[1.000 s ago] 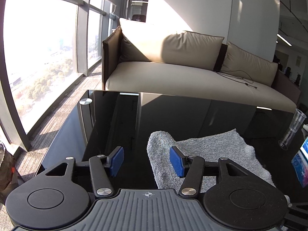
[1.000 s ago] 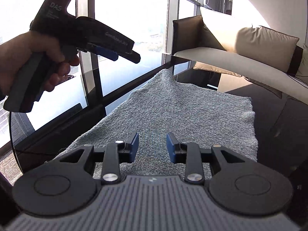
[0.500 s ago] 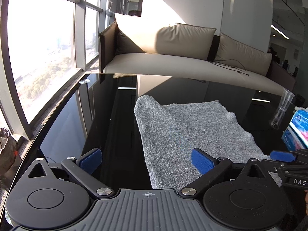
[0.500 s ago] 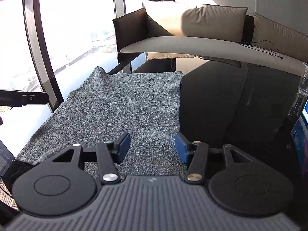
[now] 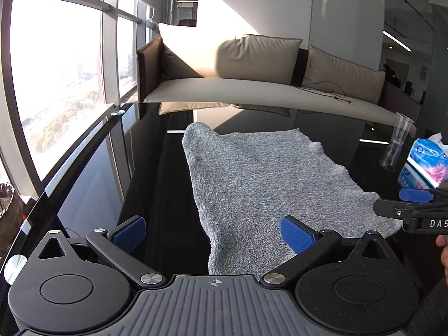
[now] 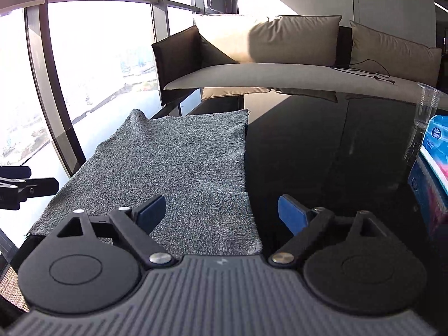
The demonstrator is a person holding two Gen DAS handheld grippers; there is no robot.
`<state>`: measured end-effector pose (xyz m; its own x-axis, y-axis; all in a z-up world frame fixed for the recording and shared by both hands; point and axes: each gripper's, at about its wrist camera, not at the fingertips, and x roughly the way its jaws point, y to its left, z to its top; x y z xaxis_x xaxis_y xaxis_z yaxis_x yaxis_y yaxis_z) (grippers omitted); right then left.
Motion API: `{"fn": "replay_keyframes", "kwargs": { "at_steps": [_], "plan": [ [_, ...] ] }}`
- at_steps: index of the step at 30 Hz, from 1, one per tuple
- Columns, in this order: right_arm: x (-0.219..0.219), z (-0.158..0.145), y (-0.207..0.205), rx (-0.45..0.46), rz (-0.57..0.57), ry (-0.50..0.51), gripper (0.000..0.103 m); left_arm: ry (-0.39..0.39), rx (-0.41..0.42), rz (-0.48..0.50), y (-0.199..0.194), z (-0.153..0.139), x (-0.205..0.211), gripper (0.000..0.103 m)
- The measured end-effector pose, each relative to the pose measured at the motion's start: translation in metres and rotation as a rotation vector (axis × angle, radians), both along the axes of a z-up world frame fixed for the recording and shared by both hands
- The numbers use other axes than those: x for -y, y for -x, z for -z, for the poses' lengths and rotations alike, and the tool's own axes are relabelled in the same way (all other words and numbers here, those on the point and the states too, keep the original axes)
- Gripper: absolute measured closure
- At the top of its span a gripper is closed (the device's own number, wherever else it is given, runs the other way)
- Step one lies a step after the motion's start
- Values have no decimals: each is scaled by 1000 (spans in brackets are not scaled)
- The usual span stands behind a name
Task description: Fold towel
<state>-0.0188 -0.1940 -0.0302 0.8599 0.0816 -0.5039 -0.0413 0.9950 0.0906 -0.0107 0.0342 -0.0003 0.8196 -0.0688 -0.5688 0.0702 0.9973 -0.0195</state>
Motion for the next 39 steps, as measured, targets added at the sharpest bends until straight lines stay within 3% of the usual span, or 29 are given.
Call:
{"fn": "replay_keyframes", "kwargs": {
  "at_steps": [12,17,39],
  "plan": [
    [-4,-1,14,-15,14,-2,13,-13,21,-42,22,1,2,1],
    [-10,-3,24,1,11,-3,6,-12,25,-49,31,1,3,1],
    [-20,0,47,-14,38,12,6,-38,11,-42,48,8,14,1]
  ]
}}
